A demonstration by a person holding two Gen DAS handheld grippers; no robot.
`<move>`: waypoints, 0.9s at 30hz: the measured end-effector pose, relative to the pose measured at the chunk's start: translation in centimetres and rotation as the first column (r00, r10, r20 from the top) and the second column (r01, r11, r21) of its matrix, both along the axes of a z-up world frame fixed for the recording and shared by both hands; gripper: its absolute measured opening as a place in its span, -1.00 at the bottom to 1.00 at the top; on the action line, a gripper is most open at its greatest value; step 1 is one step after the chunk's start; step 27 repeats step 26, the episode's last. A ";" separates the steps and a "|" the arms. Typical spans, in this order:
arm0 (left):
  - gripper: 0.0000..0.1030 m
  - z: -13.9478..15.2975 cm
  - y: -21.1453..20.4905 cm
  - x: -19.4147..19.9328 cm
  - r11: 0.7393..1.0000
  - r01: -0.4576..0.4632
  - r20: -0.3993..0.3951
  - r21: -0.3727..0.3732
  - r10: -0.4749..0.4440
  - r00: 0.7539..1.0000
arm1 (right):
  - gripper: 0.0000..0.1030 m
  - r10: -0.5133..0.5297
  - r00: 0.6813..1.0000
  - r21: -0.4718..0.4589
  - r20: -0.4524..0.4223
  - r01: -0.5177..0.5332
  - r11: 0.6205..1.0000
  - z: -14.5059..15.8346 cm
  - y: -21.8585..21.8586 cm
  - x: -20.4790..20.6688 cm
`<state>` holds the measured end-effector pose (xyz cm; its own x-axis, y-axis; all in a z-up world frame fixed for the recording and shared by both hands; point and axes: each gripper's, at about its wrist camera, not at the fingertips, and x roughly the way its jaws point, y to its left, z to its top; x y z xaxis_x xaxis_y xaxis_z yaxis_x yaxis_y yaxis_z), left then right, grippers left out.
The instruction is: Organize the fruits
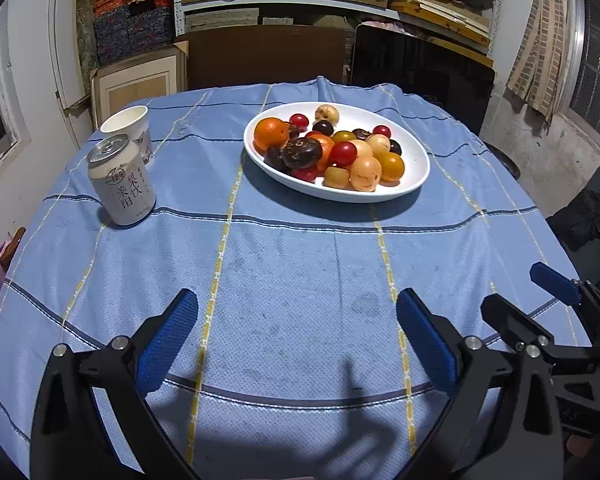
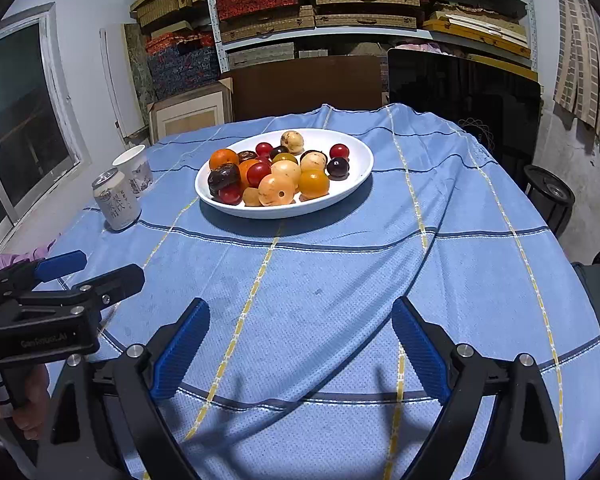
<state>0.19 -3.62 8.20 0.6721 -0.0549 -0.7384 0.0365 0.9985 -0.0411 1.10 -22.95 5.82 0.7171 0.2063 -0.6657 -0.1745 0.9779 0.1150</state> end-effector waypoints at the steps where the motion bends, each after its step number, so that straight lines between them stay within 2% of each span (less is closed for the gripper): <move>1: 0.90 0.0 -0.1 -0.1 1.000 0.005 0.001 0.003 -0.005 1.000 | 0.81 0.000 1.000 0.000 0.000 0.000 1.000 0.0 0.0 -0.1; 12: 0.90 0.2 -0.6 -0.5 1.000 0.003 0.025 0.016 -0.004 1.000 | 0.81 -0.008 1.000 -0.002 -0.007 0.008 1.000 -0.3 -0.2 -0.1; 27: 0.90 -2.0 0.1 0.5 1.000 -0.003 -0.051 0.009 0.004 0.999 | 0.86 -0.007 0.999 -0.015 -0.054 0.007 1.000 -1.8 0.2 0.7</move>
